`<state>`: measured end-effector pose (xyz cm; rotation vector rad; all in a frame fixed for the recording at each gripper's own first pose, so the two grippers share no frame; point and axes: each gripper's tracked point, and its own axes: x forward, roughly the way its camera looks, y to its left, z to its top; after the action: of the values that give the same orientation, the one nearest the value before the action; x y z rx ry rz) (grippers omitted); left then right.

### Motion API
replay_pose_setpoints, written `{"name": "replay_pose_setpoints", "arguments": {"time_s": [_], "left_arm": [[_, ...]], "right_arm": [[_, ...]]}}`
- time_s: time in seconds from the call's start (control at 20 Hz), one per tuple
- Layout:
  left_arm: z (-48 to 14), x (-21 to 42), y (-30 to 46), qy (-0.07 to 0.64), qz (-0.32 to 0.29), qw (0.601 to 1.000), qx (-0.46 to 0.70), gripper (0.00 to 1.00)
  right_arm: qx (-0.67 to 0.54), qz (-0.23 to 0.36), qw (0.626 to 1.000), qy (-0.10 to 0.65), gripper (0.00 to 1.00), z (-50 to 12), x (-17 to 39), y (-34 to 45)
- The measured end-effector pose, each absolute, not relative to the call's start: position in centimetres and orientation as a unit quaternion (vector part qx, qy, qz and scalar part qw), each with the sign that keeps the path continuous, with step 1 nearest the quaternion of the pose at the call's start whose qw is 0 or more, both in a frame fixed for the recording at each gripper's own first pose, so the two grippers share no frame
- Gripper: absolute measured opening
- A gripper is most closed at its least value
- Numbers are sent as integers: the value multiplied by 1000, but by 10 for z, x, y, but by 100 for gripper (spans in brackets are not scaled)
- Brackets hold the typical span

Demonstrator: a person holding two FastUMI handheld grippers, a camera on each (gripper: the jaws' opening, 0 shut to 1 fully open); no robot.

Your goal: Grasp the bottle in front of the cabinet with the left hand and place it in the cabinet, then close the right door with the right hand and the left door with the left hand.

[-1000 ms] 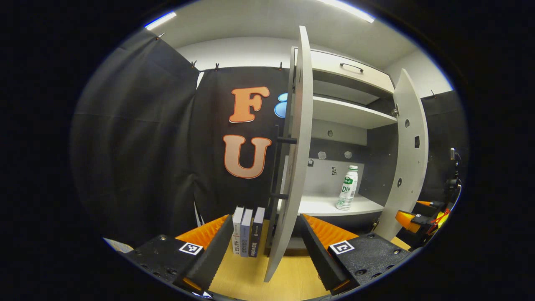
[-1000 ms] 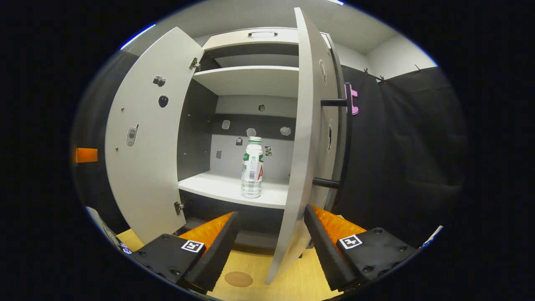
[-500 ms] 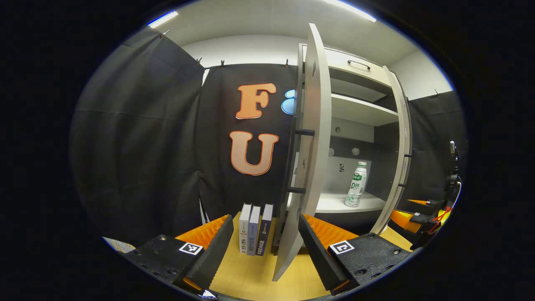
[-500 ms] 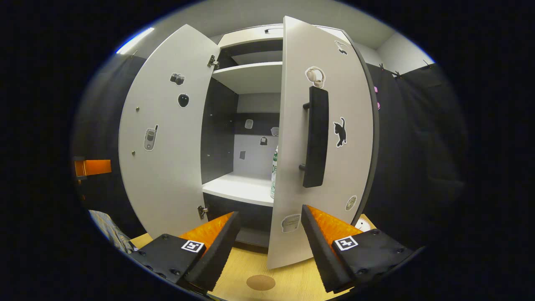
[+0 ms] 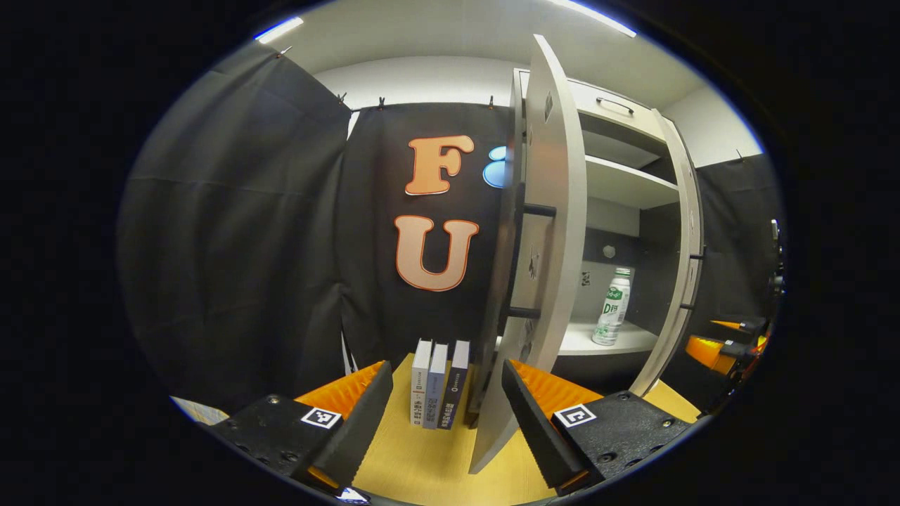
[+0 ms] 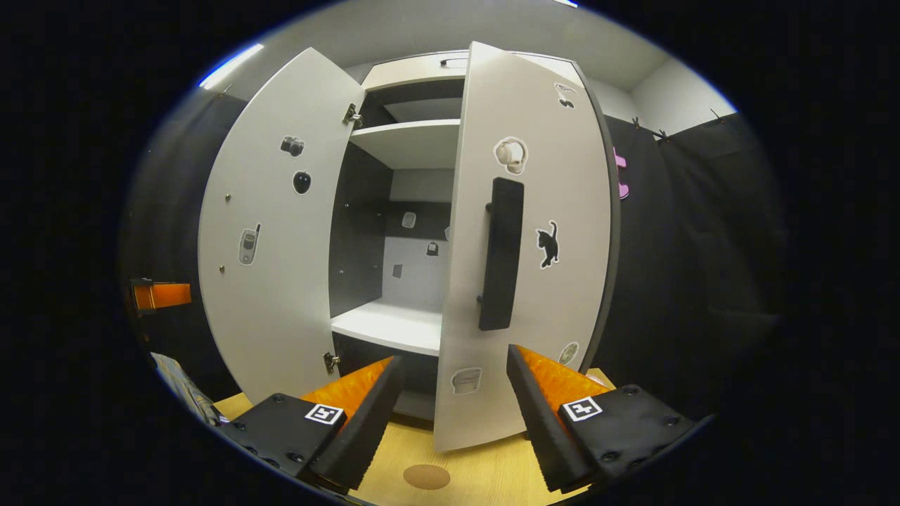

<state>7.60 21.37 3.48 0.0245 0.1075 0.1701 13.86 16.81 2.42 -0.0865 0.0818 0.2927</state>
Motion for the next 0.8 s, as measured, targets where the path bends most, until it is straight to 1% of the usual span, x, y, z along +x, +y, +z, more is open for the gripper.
{"name": "replay_pose_setpoints", "arguments": {"time_s": [0.05,0.1,0.5,0.55,0.6,0.65,0.7,0.8], "left_arm": [[35,75,218,53,89,995,12,93],[34,73,223,53,93,994,12,95],[21,76,256,59,131,989,27,95],[17,78,259,59,135,989,28,95],[13,80,261,59,138,988,28,92],[8,83,262,61,139,988,26,92],[4,84,263,64,140,988,24,95],[-7,90,264,71,139,987,22,95]], "right_arm": [[-41,144,988,38,97,28,138,165],[-40,141,988,36,97,32,137,161],[-49,118,992,25,97,57,132,130],[-50,112,992,25,94,58,131,125],[-51,108,993,24,94,60,130,121],[-52,103,993,22,94,63,128,117],[-53,99,993,20,98,65,126,113],[-57,91,994,17,98,68,122,105]]}}
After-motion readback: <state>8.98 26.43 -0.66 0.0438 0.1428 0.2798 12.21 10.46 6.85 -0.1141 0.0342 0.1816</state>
